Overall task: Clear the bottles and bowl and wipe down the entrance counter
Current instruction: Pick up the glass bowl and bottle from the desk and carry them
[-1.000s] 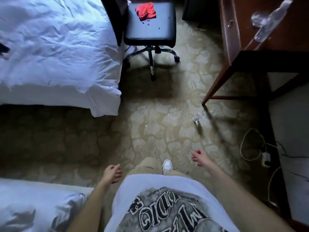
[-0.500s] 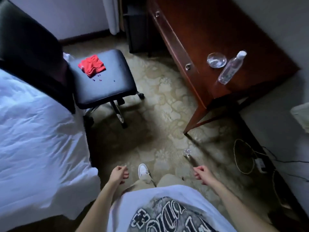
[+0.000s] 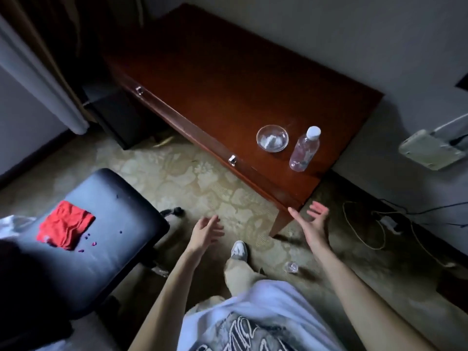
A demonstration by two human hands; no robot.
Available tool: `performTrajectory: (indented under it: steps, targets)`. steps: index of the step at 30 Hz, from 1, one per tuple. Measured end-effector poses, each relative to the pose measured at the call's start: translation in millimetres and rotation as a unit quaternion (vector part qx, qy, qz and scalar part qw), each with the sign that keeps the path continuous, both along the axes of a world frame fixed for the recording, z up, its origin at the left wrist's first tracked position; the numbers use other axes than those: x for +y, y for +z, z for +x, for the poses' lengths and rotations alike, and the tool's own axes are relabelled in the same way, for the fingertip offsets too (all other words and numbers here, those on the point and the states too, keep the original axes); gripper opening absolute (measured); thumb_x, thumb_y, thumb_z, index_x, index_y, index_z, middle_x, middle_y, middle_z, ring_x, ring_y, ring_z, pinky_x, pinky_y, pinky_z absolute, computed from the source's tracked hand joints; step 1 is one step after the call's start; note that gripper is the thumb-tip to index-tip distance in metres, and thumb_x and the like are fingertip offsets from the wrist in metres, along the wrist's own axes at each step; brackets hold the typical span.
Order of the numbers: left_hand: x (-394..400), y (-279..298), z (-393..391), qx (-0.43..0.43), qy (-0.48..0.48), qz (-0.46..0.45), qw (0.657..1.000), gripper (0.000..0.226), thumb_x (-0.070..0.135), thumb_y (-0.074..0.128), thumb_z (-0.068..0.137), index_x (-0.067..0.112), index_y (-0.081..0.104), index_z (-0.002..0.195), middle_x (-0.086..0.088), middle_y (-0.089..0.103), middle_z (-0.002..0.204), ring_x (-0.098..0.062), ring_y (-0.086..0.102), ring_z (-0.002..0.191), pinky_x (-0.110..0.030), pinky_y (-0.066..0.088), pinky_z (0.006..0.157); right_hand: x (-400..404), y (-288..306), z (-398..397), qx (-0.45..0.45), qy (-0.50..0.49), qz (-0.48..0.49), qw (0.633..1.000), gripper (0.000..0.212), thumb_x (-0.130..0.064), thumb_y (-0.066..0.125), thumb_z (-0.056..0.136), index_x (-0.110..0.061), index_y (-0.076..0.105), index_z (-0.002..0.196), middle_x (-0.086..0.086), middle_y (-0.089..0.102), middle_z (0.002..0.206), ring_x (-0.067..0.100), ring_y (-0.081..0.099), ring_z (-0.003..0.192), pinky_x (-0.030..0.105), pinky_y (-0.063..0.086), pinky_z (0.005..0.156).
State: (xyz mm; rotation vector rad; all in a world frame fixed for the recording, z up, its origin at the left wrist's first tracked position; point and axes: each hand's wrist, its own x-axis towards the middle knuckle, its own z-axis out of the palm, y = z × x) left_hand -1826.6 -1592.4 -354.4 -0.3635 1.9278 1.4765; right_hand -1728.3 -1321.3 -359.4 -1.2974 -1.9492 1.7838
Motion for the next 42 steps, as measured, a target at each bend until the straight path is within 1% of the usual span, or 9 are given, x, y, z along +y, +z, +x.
performTrajectory:
  steps: [10, 13, 15, 20, 23, 29, 33, 38, 42]
  targets:
    - [129, 51, -207, 0.030, -0.156, 0.000, 0.987, 0.038, 0.046, 0.056, 0.094, 0.013, 0.045, 0.110, -0.012, 0.067, 0.096, -0.029, 0.071, 0.076, -0.045, 0.059, 0.070, 59, 34, -147, 0.033, -0.089, 0.040, 0.995, 0.103, -0.018, 0.094, 0.054, -0.019, 0.030, 0.136, 0.002, 0.041, 0.140, 0.014, 0.042, 0.128, 0.031, 0.031, 0.113]
    - [164, 5, -265, 0.040, -0.212, -0.060, 0.975, 0.065, 0.079, 0.061, 0.069, 0.025, 0.047, 0.103, -0.017, 0.069, 0.105, -0.038, 0.072, 0.088, -0.060, 0.057, 0.079, 64, 29, -161, 0.050, -0.130, 0.005, 0.990, 0.093, -0.005, 0.091, 0.057, -0.019, 0.037, 0.132, 0.003, 0.052, 0.126, 0.012, 0.057, 0.111, 0.019, 0.048, 0.096]
    - [191, -7, -282, 0.033, -0.255, -0.081, 0.963, 0.061, 0.072, 0.056, 0.079, 0.023, 0.041, 0.112, -0.014, 0.068, 0.098, -0.038, 0.074, 0.079, -0.054, 0.061, 0.070, 68, 30, -173, 0.062, -0.137, -0.031, 0.988, 0.081, 0.009, 0.084, 0.063, -0.011, 0.041, 0.129, 0.004, 0.059, 0.113, 0.005, 0.061, 0.091, 0.007, 0.049, 0.071]
    - [239, 21, -282, 0.092, -0.388, -0.123, 0.909, 0.039, 0.051, 0.036, 0.100, 0.016, 0.045, 0.113, -0.015, 0.066, 0.097, -0.025, 0.069, 0.048, -0.031, 0.055, 0.040, 72, 17, -182, 0.037, -0.214, -0.045, 0.975, 0.084, 0.009, 0.085, 0.060, -0.004, 0.045, 0.133, 0.008, 0.062, 0.116, 0.009, 0.062, 0.096, 0.005, 0.046, 0.078]
    - [249, 17, -282, 0.097, -0.429, -0.101, 0.893, 0.029, 0.045, 0.037, 0.102, 0.018, 0.046, 0.107, -0.004, 0.061, 0.090, -0.026, 0.070, 0.047, -0.038, 0.056, 0.040, 71, 10, -181, 0.025, -0.240, -0.052, 0.969, 0.086, -0.001, 0.090, 0.056, -0.007, 0.049, 0.132, 0.010, 0.065, 0.120, 0.022, 0.063, 0.111, 0.014, 0.048, 0.089]
    - [261, 19, -282, 0.083, -0.444, -0.085, 0.888, 0.040, 0.052, 0.043, 0.097, 0.016, 0.051, 0.109, -0.012, 0.064, 0.104, -0.025, 0.071, 0.052, -0.040, 0.057, 0.041, 71, 17, -172, 0.017, -0.308, -0.050, 0.950, 0.084, -0.027, 0.093, 0.042, -0.020, 0.059, 0.118, 0.006, 0.071, 0.107, 0.025, 0.068, 0.101, 0.041, 0.055, 0.092]
    - [278, 25, -275, 0.082, -0.486, -0.035, 0.869, 0.036, 0.052, 0.044, 0.096, 0.024, 0.049, 0.119, -0.015, 0.058, 0.120, -0.034, 0.071, 0.065, -0.048, 0.058, 0.044, 70, 24, -135, 0.012, -0.351, -0.045, 0.935, 0.068, -0.020, 0.095, 0.052, -0.012, 0.058, 0.108, 0.012, 0.069, 0.092, 0.033, 0.067, 0.083, 0.050, 0.055, 0.074]
    - [316, 37, -244, 0.118, -0.558, -0.006, 0.821, 0.031, 0.044, 0.040, 0.100, 0.020, 0.054, 0.113, -0.016, 0.059, 0.117, -0.036, 0.071, 0.069, -0.046, 0.057, 0.042, 52, 57, -73, 0.009, -0.492, -0.037, 0.870, 0.058, -0.007, 0.087, 0.066, -0.017, 0.056, 0.114, -0.008, 0.063, 0.096, 0.002, 0.060, 0.085, 0.012, 0.047, 0.064]
    - [350, 41, -192, 0.115, -0.603, 0.015, 0.789, 0.022, 0.031, 0.042, 0.102, 0.019, 0.056, 0.114, -0.017, 0.064, 0.103, -0.034, 0.070, 0.056, -0.052, 0.056, 0.043, 19, 60, -10, -0.018, -0.583, -0.013, 0.812, 0.063, -0.013, 0.092, 0.059, -0.019, 0.060, 0.114, -0.004, 0.070, 0.101, 0.010, 0.068, 0.095, 0.012, 0.051, 0.065]
